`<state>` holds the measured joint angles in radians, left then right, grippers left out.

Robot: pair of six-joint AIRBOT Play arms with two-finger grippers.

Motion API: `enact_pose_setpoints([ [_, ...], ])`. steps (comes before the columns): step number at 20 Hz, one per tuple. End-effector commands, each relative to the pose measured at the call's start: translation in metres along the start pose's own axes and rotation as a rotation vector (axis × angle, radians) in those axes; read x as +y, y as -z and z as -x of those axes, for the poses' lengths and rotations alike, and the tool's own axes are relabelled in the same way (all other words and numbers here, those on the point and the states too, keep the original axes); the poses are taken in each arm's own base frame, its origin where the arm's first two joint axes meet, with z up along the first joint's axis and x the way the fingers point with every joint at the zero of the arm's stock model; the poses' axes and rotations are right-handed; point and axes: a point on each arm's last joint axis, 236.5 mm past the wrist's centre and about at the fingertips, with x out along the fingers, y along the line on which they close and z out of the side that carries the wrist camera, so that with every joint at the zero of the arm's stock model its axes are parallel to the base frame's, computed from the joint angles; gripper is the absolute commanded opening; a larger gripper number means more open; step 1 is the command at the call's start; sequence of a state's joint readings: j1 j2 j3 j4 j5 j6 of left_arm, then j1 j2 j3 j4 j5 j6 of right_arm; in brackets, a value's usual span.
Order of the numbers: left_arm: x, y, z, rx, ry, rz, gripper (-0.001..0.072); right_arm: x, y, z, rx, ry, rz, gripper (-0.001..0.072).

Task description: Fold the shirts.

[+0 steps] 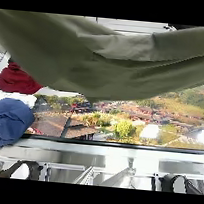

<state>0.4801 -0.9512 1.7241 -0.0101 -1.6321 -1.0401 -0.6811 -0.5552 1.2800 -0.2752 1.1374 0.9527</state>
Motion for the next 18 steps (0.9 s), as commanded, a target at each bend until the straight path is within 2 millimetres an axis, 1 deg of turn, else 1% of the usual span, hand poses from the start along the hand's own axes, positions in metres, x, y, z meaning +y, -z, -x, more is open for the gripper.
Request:
enact_pose_setpoints([
  [1, -0.051, -0.039, 0.013, -0.089, -0.191, -0.207, 0.0021, 0.021, -0.068, 0.041, -0.297, 0.156, 0.166, 0.0016],
  [2, -0.049, -0.043, 0.017, -0.089, -0.257, -0.224, 0.0021, 0.019, -0.075, 0.047, -0.326, 0.196, 0.193, 0.0015],
  [3, -0.042, -0.043, 0.021, -0.082, -0.310, -0.224, 0.0022, 0.014, -0.073, 0.047, -0.313, 0.221, 0.210, 0.0016],
  [4, -0.032, -0.043, 0.027, -0.083, -0.354, -0.200, 0.0022, 0.005, -0.063, 0.042, -0.265, 0.230, 0.197, 0.0015],
  [5, -0.020, -0.042, 0.033, -0.096, -0.371, -0.169, 0.0022, -0.004, -0.049, 0.033, -0.203, 0.217, 0.145, 0.0015],
  [6, -0.005, -0.037, 0.038, -0.103, -0.368, -0.116, 0.0021, -0.018, -0.028, 0.019, -0.119, 0.188, 0.067, 0.0015],
  [7, 0.015, -0.029, 0.043, -0.096, -0.373, -0.056, 0.0021, -0.035, -0.005, 0.005, -0.030, 0.162, -0.019, 0.0015],
  [8, 0.041, -0.013, 0.045, -0.062, -0.386, 0.008, 0.0022, -0.053, 0.019, -0.007, 0.050, 0.141, -0.101, 0.0014],
  [9, 0.066, 0.007, 0.043, -0.011, -0.389, 0.080, 0.0021, -0.074, 0.047, -0.021, 0.128, 0.123, -0.192, 0.0014],
  [10, 0.094, 0.034, 0.035, 0.064, -0.375, 0.157, 0.0022, -0.092, 0.075, -0.033, 0.193, 0.109, -0.270, 0.0014],
  [11, 0.123, 0.063, 0.021, 0.141, -0.359, 0.231, 0.0022, -0.108, 0.106, -0.045, 0.253, 0.099, -0.349, 0.0014],
  [13, 0.183, 0.115, -0.010, 0.246, -0.369, 0.345, 0.0022, -0.140, 0.178, -0.067, 0.379, 0.096, -0.501, 0.0014],
  [14, 0.218, 0.143, -0.026, 0.284, -0.389, 0.403, 0.0022, -0.155, 0.211, -0.075, 0.428, 0.107, -0.558, 0.0014],
  [16, 0.282, 0.196, -0.051, 0.330, -0.417, 0.522, 0.0021, -0.186, 0.278, -0.086, 0.530, 0.135, -0.660, 0.0015],
  [18, 0.338, 0.252, -0.068, 0.369, -0.429, 0.616, 0.0021, -0.214, 0.339, -0.095, 0.610, 0.153, -0.746, 0.0015],
])
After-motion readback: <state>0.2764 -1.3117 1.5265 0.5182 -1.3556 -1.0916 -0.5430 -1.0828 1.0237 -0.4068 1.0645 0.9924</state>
